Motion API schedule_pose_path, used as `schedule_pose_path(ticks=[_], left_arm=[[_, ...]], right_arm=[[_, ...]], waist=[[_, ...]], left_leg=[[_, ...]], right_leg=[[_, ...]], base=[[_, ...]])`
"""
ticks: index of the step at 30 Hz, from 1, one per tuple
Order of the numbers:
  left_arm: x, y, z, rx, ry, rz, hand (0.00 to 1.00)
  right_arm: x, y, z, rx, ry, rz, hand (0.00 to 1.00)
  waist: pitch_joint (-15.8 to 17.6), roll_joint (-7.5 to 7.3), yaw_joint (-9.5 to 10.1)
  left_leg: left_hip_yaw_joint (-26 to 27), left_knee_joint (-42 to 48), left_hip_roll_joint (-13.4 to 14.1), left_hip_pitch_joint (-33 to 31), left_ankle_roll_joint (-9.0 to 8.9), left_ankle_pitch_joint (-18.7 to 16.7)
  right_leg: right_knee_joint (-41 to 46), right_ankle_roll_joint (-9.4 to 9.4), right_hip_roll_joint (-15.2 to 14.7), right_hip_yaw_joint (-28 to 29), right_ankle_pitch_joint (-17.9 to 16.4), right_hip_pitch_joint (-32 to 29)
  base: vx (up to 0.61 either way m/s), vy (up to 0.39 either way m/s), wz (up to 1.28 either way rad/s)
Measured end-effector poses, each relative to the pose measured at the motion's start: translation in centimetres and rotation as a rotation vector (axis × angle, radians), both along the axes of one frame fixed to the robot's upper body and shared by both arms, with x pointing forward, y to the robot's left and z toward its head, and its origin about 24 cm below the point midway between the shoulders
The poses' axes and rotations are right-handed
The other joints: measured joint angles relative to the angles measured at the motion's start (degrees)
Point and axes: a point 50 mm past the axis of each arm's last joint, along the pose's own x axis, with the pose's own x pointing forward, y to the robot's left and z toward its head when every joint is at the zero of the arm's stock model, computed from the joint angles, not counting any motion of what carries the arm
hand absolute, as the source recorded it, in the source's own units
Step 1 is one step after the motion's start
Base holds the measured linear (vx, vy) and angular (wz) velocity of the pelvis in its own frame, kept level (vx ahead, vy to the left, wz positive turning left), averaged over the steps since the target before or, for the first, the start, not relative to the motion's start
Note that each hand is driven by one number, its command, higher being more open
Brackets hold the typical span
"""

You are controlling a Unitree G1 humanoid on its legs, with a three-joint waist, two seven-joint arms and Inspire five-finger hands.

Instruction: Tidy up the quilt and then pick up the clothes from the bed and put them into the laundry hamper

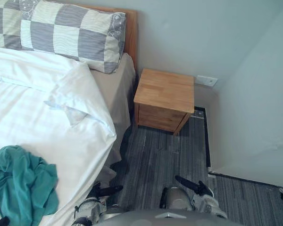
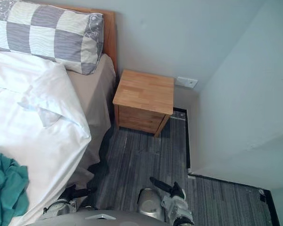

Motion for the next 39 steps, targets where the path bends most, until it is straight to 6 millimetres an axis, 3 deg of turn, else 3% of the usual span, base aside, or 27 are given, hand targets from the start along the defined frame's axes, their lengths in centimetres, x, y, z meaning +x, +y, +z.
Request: schedule_pose_path(ticks=[1, 2, 3, 4, 5, 6, 7, 8, 9, 11, 12, 13, 14, 16, 18, 20, 22, 23, 24, 28, 31, 32, 34, 36, 37, 38, 39], left_arm=[[0.0, 0.2, 0.0, 0.005, -0.003, 0.001, 1.00], [-0.2, -0.2, -0.1, -0.002, 0.002, 0.006, 1.00], [0.4, -1.0, 0.0, -0.014, -0.017, -0.015, 1.00], [0.7, -1.5, 0.1, -0.025, -0.033, -0.022, 1.00], [0.7, -2.5, 0.1, -0.046, -0.052, 0.001, 1.00], [0.7, -2.0, 0.2, -0.040, -0.058, 0.045, 1.00], [0.8, -1.6, 0.3, -0.028, -0.065, 0.057, 1.00], [0.5, -1.0, 0.3, -0.019, -0.071, 0.102, 1.00], [0.3, -1.1, 0.2, -0.029, -0.071, 0.137, 1.00], [0.2, -1.4, 0.3, -0.048, -0.082, 0.180, 1.00], [0.5, -1.3, 0.5, -0.041, -0.107, 0.190, 1.00], [0.9, -1.4, 0.7, -0.038, -0.132, 0.208, 1.00], [0.9, -1.4, 0.7, -0.039, -0.135, 0.212, 1.00], [0.8, -1.3, 0.8, -0.042, -0.142, 0.230, 1.00], [1.0, -1.3, 0.8, -0.035, -0.140, 0.205, 1.00], [1.4, -1.5, 0.8, -0.035, -0.128, 0.152, 1.00], [1.4, -1.6, 0.6, -0.035, -0.104, 0.113, 1.00], [1.2, -1.6, 0.4, -0.034, -0.090, 0.091, 1.00], [1.1, -1.3, 0.4, -0.029, -0.083, 0.077, 1.00], [-0.7, 0.3, 0.0, 0.004, -0.018, 0.067, 1.00], [-1.0, 1.2, 0.0, 0.015, 0.003, 0.067, 1.00], [-1.0, 1.3, 0.0, 0.020, 0.013, 0.045, 1.00], [-1.2, 1.5, -0.1, 0.037, 0.034, 0.006, 1.00], [-1.5, 1.3, -0.2, 0.039, 0.053, -0.029, 1.00], [-1.4, 1.3, -0.2, 0.043, 0.053, -0.044, 1.00], [-1.4, 1.3, -0.2, 0.042, 0.052, -0.045, 1.00], [-1.2, 1.5, -0.1, 0.043, 0.045, -0.049, 1.00]], right_arm=[[-0.1, 0.0, 0.0, 0.003, 0.003, -0.003, 1.00], [-0.2, -0.5, 0.0, -0.005, 0.013, -0.003, 1.00], [-0.3, -1.3, 0.1, -0.031, 0.018, -0.005, 1.00], [-0.2, -1.7, 0.2, -0.048, 0.013, -0.010, 1.00], [0.2, -2.7, 0.7, -0.074, -0.006, -0.002, 1.00], [-1.0, -2.3, 0.3, -0.063, 0.017, 0.013, 1.00], [-1.3, -1.7, 0.1, -0.048, 0.025, 0.016, 1.00], [-1.0, -1.5, 0.1, -0.048, 0.030, 0.042, 1.00], [-1.1, -2.0, 0.2, -0.074, 0.039, 0.074, 1.00], [-0.7, -2.2, 0.3, -0.100, 0.038, 0.128, 1.00], [-0.7, -1.9, 0.3, -0.105, 0.050, 0.163, 1.00], [-1.1, -1.9, 0.2, -0.113, 0.065, 0.168, 1.00], [-1.2, -1.9, 0.1, -0.114, 0.069, 0.167, 1.00], [-2.4, -1.3, -0.3, -0.100, 0.094, 0.181, 1.00], [-2.1, -0.9, -0.3, -0.082, 0.085, 0.174, 1.00], [-1.6, -1.0, -0.3, -0.070, 0.084, 0.161, 1.00], [-2.1, -1.3, -0.5, -0.060, 0.099, 0.113, 1.00], [-3.0, -1.2, -0.8, -0.042, 0.124, 0.072, 1.00], [-3.5, -0.9, -1.0, -0.017, 0.145, 0.032, 1.00], [-5.1, 0.2, -1.5, 0.021, 0.182, -0.023, 1.00], [-5.4, 0.6, -1.6, 0.030, 0.187, -0.055, 1.00], [-5.3, 0.6, -1.6, 0.033, 0.180, -0.063, 1.00], [-4.9, 0.5, -1.5, 0.048, 0.154, -0.087, 1.00], [-4.2, 0.2, -1.1, 0.038, 0.113, -0.086, 1.00], [-4.2, 0.3, -1.2, 0.033, 0.112, -0.082, 1.00], [-4.2, 0.3, -1.2, 0.032, 0.113, -0.082, 1.00], [-4.7, 0.9, -1.3, 0.049, 0.121, -0.107, 1.00]], waist=[[-0.02, -0.41, 0.12], [0.14, 1.03, 0.24], [0.52, 2.65, 0.20], [1.19, 3.97, 0.25], [1.17, 5.67, 0.11], [0.72, 4.38, 0.21], [0.12, 3.44, 0.40], [-0.40, 2.47, 1.10], [-1.08, 3.56, 1.63], [-1.97, 3.98, 2.56], [-2.55, 3.74, 2.93], [-2.60, 3.39, 2.40], [-2.67, 3.45, 2.34], [-4.33, 1.75, 3.45], [-4.45, 1.19, 4.06], [-4.51, 1.34, 4.63], [-4.52, 1.38, 4.25], [-4.59, 1.37, 3.45], [-4.63, 0.79, 3.06], [-5.35, -1.86, 3.02], [-4.64, -3.77, 2.89], [-4.14, -3.86, 2.69], [-3.83, -3.03, 0.91], [-3.39, -1.76, -0.32], [-3.48, -1.95, -0.45], [-3.50, -2.07, -0.46], [-3.61, -3.60, -0.03]], left_leg=[[-0.92, -0.15, 0.23, 0.01, -1.16, -0.31], [-3.10, -0.87, 2.13, 0.04, -2.83, -0.63], [-4.92, 0.86, 2.52, -1.36, -3.88, -1.00], [-6.21, 2.85, 2.92, -2.13, -3.46, -0.92], [-7.51, 3.25, 6.00, -2.09, -4.46, -2.76], [-10.98, 2.68, 6.33, -1.69, -5.86, -3.80], [-12.98, 2.64, 6.36, -2.16, -6.68, -4.36], [-16.08, 2.14, 8.76, -1.95, -8.30, -5.40], [-17.31, 1.48, 11.48, -2.63, -6.45, -4.95], [-18.40, 0.85, 14.58, -5.74, -3.00, 2.62], [-16.40, -1.94, 15.21, -7.78, 1.90, 9.08], [-11.30, 3.22, 14.52, -12.25, 1.93, 9.79], [-9.16, 4.84, 14.31, -12.82, 1.46, 9.48], [8.28, 13.17, 11.49, -13.08, -0.75, 6.72], [14.25, 16.17, 7.81, -13.29, -1.76, 3.63], [20.14, 17.90, 5.45, -14.24, -1.16, 0.17], [26.01, 15.10, 3.14, -13.89, 1.43, -0.16], [25.87, 10.96, 1.41, -13.13, 3.96, 0.50], [22.92, 5.82, -1.07, -11.60, 4.88, 3.35], [16.04, -4.08, -4.23, -8.28, 4.27, 8.29], [12.25, -5.13, -5.57, -6.42, 4.22, 7.76], [10.71, -5.38, -5.92, -4.70, 4.59, 7.23], [8.74, -5.11, -4.78, -3.37, 4.66, 6.70], [6.38, -4.93, -2.08, -2.86, 4.31, 6.80], [5.13, -4.97, -1.44, -2.98, 3.50, 6.96], [4.81, -4.99, -1.43, -2.99, 3.17, 6.96], [3.36, -5.31, -2.48, -2.85, 1.58, 6.78]], right_leg=[[-4.47, 0.97, -0.29, 1.68, 4.76, 0.12], [-5.18, 1.64, 1.64, -0.70, 9.13, 1.99], [-0.81, 2.33, 1.68, -1.98, 7.29, 0.80], [5.57, 2.61, 2.63, 1.09, 6.27, -1.98], [18.28, 0.13, 4.70, 9.68, 1.95, -8.90], [17.91, -0.61, 3.93, 15.77, -1.42, -9.13], [15.37, -0.60, 3.13, 17.83, -1.68, -8.74], [16.65, 3.93, 3.48, 17.44, -5.09, -8.10], [19.09, 2.63, 5.19, 14.62, -8.30, -8.28], [21.43, -0.08, 5.74, 7.98, -11.09, -8.14], [19.98, -2.32, 4.78, 3.23, -10.99, -6.67], [14.17, -4.45, 3.61, -4.21, -9.72, -1.35], [12.48, -4.79, 3.54, -5.98, -9.29, 0.25], [2.99, -6.16, 3.67, -13.07, -6.77, 8.42], [-0.76, -7.04, 4.40, -16.59, -6.10, 11.52], [-2.09, -7.06, 4.54, -21.00, -6.09, 12.58], [-2.81, -7.06, 4.54, -24.51, -6.09, 14.69], [-3.09, -7.06, 4.93, -24.48, -6.09, 15.92], [-2.94, -6.61, 4.41, -23.92, -5.80, 16.88], [3.10, -5.48, 3.51, -23.86, -4.12, 16.79], [17.43, -3.61, -1.04, -21.74, -1.81, 13.40], [26.91, -4.30, -2.91, -17.95, 2.47, 10.08], [32.27, -3.11, -2.19, -11.21, -3.29, 5.10], [24.69, -2.61, 1.11, -4.55, -6.92, 0.69], [14.69, -1.17, 1.95, -1.98, -5.94, 0.92], [11.60, -0.40, 2.04, -1.32, -5.37, 1.16], [0.29, 0.98, 1.52, 2.20, -0.28, 2.50]], base=[[0.33, -0.455, 0.60], [0.27, -0.362, 0.69], [0.29, -0.379, 0.68], [0.14, -0.251, 0.73], [0.15, -0.296, 1.05], [0.11, -0.297, 1.23], [0.23, -0.480, 1.42], [0.24, -0.586, 1.17], [0.26, -0.668, 1.37], [0.16, -0.494, 1.35], [0.25, -0.526, 2.22], [0.23, -0.426, 2.13], [0.28, -0.406, 2.23], [0.18, -0.326, 1.68], [0.12, -0.248, 1.40], [0.07, -0.141, 1.23], [0.06, -0.067, 1.31], [0.07, -0.004, 1.62], [0.10, 0.023, 1.53], [0.14, -0.006, 1.10], [0.16, -0.016, 0.71], [0.19, -0.015, 0.56], [0.21, -0.050, 0.54], [0.17, -0.102, 0.66], [0.10, -0.109, 0.62], [0.11, -0.163, 0.65], [0.16, -0.245, 0.57]])
